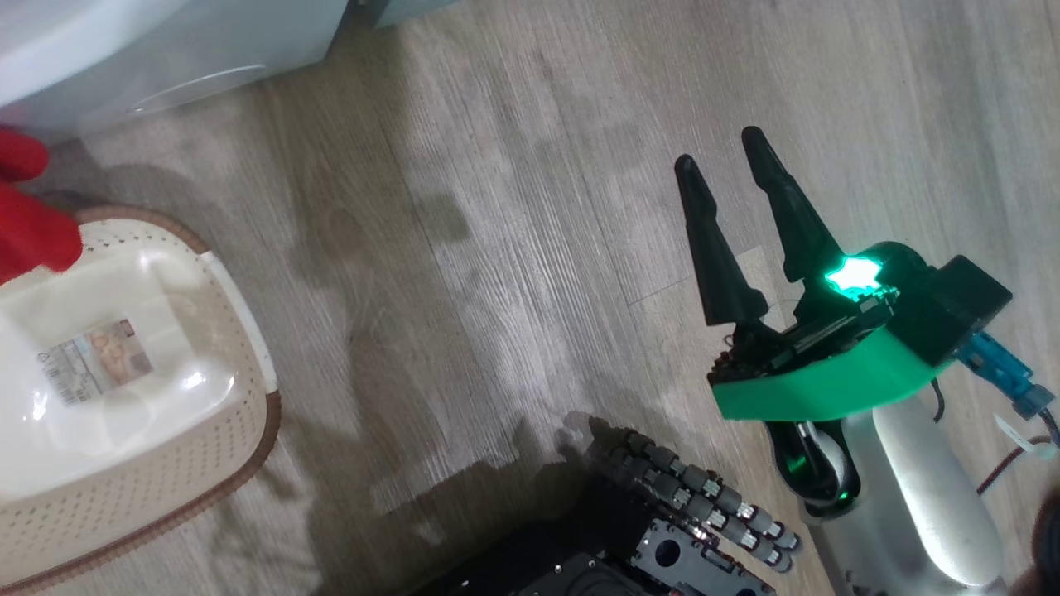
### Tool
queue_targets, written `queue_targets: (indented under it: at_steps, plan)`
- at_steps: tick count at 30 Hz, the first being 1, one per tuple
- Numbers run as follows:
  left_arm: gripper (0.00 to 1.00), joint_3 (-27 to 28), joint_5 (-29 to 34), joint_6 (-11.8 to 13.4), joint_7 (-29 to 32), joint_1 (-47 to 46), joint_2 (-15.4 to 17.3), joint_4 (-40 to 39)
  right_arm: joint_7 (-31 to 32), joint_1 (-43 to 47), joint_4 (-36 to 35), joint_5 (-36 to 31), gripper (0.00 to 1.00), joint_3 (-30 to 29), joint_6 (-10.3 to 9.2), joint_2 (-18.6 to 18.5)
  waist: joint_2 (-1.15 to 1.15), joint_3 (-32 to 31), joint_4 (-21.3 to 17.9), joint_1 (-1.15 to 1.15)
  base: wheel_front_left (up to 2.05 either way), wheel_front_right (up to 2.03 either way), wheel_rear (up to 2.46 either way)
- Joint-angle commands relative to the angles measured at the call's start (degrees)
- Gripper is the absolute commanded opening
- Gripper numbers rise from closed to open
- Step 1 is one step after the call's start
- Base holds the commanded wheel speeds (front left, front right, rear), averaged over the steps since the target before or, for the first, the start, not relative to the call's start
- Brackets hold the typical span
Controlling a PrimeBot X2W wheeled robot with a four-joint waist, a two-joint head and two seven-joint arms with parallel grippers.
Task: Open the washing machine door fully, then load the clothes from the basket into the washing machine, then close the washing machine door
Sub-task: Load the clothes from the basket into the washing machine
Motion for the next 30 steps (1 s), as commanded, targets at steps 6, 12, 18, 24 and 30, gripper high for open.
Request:
queue_targets:
  at_steps: [6, 12, 18, 24, 30]
  plan:
    - [0.00, -1.44, 0.78, -1.53, -1.60, 2.16, 2.32, 3.67, -0.53, 0.40, -1.44, -0.08, 1.00, 0.73, 0.00, 0.04, 0.00, -0.87, 1.40, 0.00, 0.00, 0.00, 0.00]
    - [1.00, -3.31, 1.78, -1.97, -3.08, 2.88, 1.31, 5.80, -0.53, 0.35, -0.62, -0.66, 1.00, 0.43, 0.00, 0.04, 0.00, -2.82, 2.59, 0.00, 0.00, 0.00, 0.00]
    - [1.00, -5.99, 3.94, -1.00, -2.21, 4.25, 0.49, 8.45, -0.53, 0.73, -0.19, -0.36, 1.00, -0.58, 0.00, 0.04, 0.00, -5.52, 3.60, 0.00, 0.00, 0.00, 0.00]
    - [1.00, -3.34, 1.00, -2.84, -7.53, 10.98, -2.93, 4.85, -0.53, 1.46, 1.21, -1.71, 1.00, -2.46, 0.00, 0.04, 0.00, -9.61, 6.92, 0.00, 0.00, 0.00, 0.00]
    - [1.00, 0.06, 1.77, 0.21, -7.74, 25.24, -7.94, -13.29, -0.53, 1.94, 2.60, -3.81, 1.00, -4.01, 0.00, 0.04, 0.00, -12.96, 10.93, 0.00, 0.00, 0.00, 0.00]
